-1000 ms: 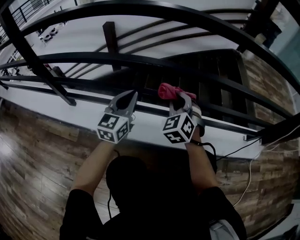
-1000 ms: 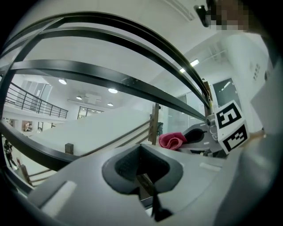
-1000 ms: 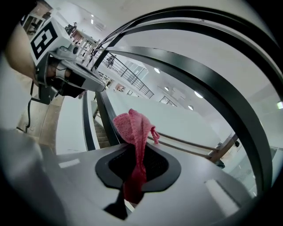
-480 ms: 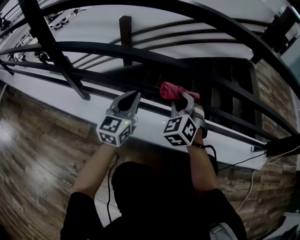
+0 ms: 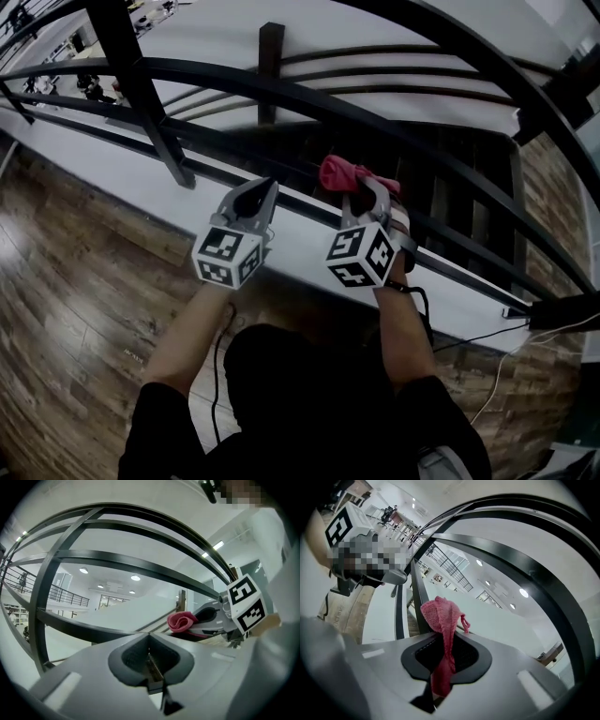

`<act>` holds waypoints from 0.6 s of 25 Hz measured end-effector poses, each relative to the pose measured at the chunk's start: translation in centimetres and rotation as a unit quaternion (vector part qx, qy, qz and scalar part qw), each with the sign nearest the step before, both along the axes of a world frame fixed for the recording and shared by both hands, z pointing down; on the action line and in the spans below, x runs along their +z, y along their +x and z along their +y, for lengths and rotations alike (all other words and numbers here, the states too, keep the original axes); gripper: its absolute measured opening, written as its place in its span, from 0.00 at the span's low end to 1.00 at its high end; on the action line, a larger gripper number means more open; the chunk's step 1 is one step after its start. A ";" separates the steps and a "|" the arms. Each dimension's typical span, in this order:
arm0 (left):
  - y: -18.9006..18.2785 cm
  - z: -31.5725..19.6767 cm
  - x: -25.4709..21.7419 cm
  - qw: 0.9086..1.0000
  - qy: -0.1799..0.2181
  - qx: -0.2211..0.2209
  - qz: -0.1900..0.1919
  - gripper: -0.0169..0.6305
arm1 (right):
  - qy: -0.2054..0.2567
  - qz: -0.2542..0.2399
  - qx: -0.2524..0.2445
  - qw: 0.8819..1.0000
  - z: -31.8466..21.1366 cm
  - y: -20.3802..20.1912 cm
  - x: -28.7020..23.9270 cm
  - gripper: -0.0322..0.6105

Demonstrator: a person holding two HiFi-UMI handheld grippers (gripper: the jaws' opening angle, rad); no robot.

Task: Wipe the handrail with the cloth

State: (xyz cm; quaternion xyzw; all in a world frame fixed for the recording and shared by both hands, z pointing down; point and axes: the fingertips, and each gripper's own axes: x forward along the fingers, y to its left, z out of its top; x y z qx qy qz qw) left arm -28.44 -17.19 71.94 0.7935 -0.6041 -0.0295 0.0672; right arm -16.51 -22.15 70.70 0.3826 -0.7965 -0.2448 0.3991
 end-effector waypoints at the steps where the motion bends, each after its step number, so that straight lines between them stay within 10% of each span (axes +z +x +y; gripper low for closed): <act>1: -0.4 0.0 0.0 1.000 0.001 -0.004 0.002 0.03 | 0.000 -0.001 -0.002 1.000 0.0 -0.4 0.0 0.11; 15: -5.8 0.2 1.6 0.999 0.001 -0.048 0.020 0.03 | 0.026 0.029 -0.033 0.999 -0.2 -6.4 0.2 0.11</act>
